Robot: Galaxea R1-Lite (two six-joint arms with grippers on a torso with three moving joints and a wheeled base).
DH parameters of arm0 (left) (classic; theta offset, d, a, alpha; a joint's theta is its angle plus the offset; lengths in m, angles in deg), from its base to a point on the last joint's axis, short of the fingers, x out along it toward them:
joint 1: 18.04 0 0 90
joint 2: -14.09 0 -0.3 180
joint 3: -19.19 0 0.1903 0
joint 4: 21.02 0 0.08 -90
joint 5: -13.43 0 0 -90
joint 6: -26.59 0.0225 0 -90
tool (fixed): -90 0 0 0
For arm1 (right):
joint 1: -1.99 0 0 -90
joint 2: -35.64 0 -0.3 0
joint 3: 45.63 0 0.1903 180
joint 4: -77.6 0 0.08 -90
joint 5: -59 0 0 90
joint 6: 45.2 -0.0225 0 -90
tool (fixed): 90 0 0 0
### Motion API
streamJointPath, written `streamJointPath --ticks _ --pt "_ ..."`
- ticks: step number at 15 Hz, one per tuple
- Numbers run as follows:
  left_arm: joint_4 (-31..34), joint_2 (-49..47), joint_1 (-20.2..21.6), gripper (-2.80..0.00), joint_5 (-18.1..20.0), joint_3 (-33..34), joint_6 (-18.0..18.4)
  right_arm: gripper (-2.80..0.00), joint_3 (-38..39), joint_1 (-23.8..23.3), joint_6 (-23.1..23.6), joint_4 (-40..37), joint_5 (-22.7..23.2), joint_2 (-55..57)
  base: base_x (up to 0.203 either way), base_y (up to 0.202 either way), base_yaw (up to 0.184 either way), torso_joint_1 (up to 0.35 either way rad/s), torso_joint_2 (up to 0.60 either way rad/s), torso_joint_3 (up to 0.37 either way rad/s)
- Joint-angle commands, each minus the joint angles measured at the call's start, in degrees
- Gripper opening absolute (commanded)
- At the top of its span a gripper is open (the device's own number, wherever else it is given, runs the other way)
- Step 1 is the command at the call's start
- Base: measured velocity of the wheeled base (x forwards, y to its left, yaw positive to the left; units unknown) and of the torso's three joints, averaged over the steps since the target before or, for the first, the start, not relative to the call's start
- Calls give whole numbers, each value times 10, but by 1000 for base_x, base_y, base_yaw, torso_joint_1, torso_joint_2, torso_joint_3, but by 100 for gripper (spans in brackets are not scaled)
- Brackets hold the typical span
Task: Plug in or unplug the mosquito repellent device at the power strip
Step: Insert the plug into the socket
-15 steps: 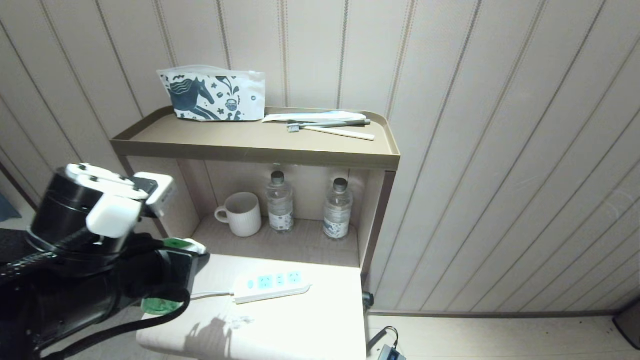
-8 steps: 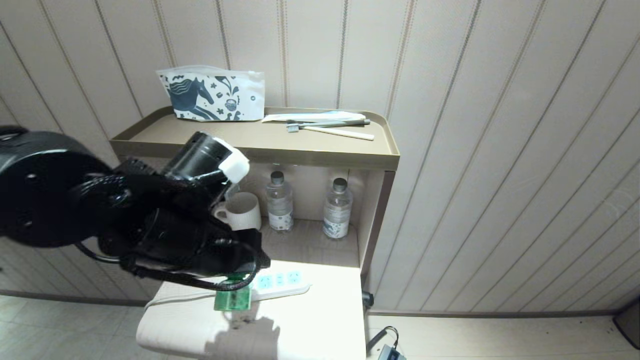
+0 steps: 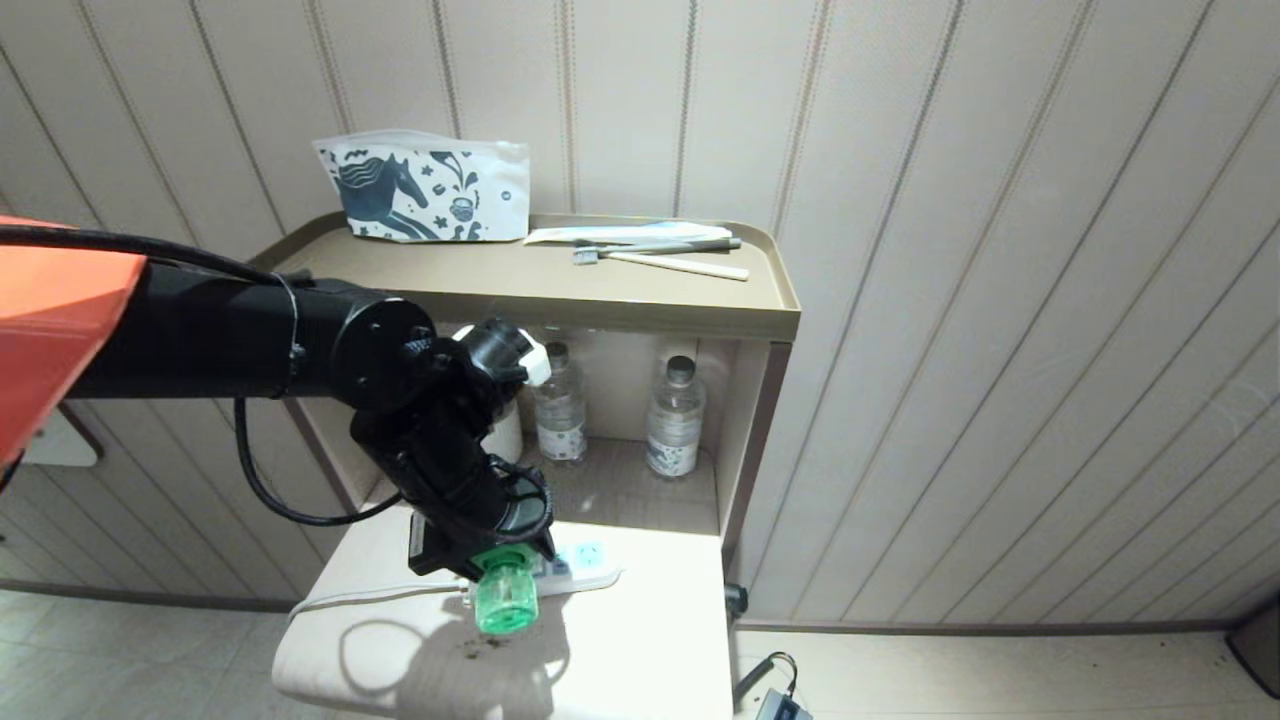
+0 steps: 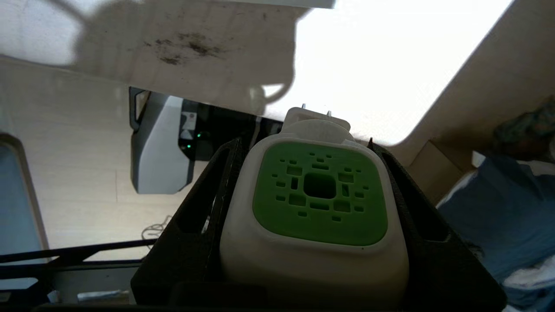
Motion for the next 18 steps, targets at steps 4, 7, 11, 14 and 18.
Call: streamJointPath --ticks 4,7,11,14,18 --pt "8 -37 -14 -280 -83 7 -25 -280 0 0 0 0 1 0 0 0 0 0 0 0" --pt "9 -37 -19 -280 -97 7 -30 -280 0 0 0 0 1 0 0 0 0 0 0 0" --pt "3 -49 -21 -280 -93 -6 -32 -280 0 0 0 0 1 0 0 0 0 0 0 0" --pt "8 -73 -21 -280 -74 -42 -54 -280 0 0 0 0 0 0 0 0 0 0 0 0" --pt "8 -97 -21 -280 -74 -61 -66 -280 0 0 0 0 1 0 0 0 0 0 0 0"
